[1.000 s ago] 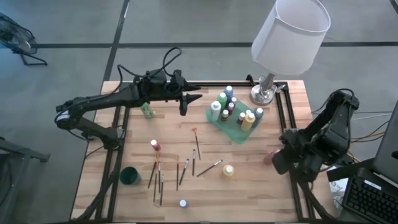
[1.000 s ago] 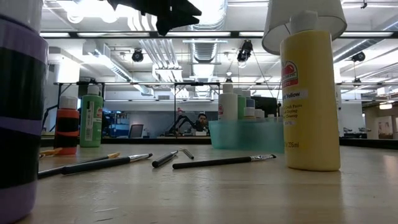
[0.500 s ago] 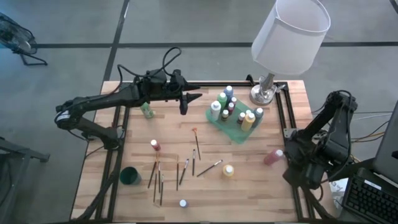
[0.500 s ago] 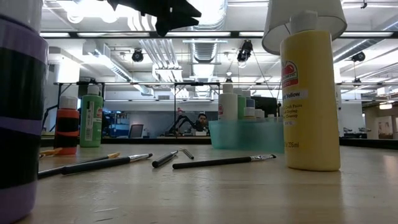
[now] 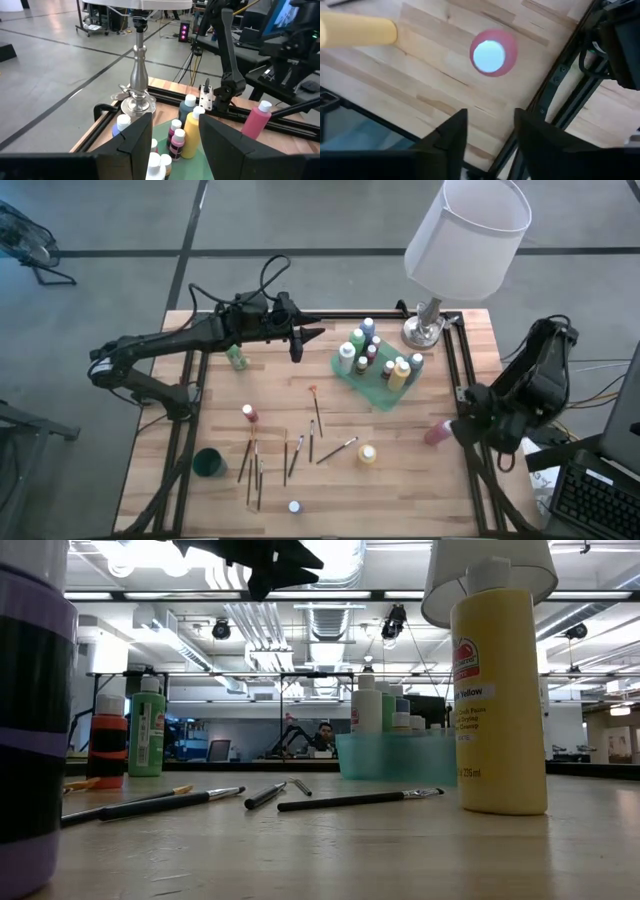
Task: Pick & Place Paint Supplies
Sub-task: Put the big pink paint bottle into the green bin
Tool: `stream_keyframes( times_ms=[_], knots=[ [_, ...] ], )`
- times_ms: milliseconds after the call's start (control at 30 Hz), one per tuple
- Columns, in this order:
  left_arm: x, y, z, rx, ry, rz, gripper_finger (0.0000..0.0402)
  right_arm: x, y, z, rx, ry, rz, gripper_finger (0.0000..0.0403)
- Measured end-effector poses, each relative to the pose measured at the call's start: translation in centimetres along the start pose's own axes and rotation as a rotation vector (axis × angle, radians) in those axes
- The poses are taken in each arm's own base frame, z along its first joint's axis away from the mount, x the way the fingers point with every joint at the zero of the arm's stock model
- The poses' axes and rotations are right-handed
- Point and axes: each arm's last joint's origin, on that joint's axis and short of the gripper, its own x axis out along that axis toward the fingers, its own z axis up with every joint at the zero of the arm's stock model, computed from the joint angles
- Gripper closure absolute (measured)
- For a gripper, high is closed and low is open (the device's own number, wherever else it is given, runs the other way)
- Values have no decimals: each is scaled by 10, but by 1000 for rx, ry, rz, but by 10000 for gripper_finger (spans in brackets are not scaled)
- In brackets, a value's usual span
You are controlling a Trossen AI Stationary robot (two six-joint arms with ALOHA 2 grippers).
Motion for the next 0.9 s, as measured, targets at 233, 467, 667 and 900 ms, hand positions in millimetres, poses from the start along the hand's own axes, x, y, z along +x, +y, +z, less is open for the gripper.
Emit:
stream_keyframes(
  times_ms=[233, 467, 667, 900],
  knots=[
    [0, 0, 0, 4, 0, 0, 234, 10, -4, 13, 28, -35, 7, 175],
    [0, 0, 0, 31, 0, 1, 234, 27, 5, 15, -8, -63, -34, 145],
    [0, 0, 0, 35, 0, 1, 234, 35, 9, 15, -6, -81, -71, 147],
    [0, 0, 0, 50, 0, 1, 234, 46, 16, 12, -36, -98, -119, 171]
  ],
)
